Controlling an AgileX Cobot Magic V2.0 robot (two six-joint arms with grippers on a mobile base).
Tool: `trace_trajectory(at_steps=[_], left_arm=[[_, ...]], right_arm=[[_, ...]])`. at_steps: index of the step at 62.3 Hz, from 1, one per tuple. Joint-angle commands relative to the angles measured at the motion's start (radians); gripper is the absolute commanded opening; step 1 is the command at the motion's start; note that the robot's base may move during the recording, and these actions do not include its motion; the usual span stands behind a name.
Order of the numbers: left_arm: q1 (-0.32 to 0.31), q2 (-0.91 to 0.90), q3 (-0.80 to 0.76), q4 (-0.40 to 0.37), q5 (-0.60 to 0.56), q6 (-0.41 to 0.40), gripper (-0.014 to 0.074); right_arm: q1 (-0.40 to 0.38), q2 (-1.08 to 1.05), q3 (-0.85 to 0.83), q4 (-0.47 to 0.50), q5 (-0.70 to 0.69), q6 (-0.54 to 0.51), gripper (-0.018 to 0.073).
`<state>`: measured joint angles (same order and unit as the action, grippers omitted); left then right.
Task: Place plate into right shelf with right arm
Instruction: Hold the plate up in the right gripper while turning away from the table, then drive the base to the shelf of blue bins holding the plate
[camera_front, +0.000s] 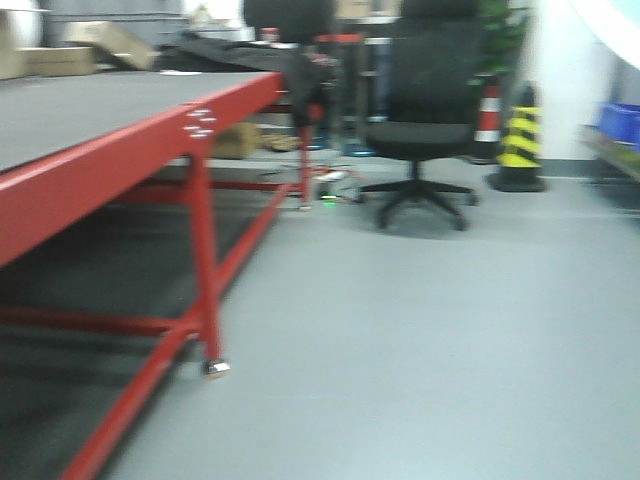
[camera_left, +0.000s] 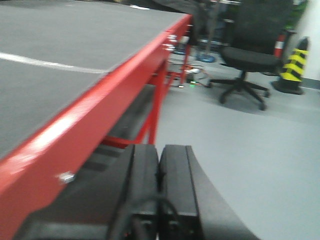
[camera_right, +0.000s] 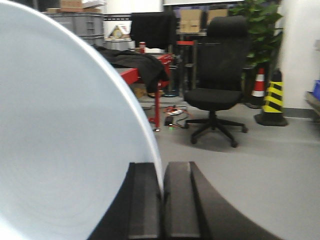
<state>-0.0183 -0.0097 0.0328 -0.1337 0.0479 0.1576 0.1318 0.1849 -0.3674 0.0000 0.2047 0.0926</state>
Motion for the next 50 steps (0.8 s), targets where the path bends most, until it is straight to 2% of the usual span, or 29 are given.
trace_trajectory(at_steps=[1,50], left_arm=[[-0.002,-0.01,0.01,-0.008,-0.09,-0.007,-0.0128],[-0.002,-0.01,0.01,-0.008,-0.09,-0.007,-0.0128]], right_arm=[[-0.008,0.01,-0.028,-0.012,-0.092,-0.006,0.0054],[-0.008,0.012,-0.028,-0.012,-0.092,-0.006,0.0054]])
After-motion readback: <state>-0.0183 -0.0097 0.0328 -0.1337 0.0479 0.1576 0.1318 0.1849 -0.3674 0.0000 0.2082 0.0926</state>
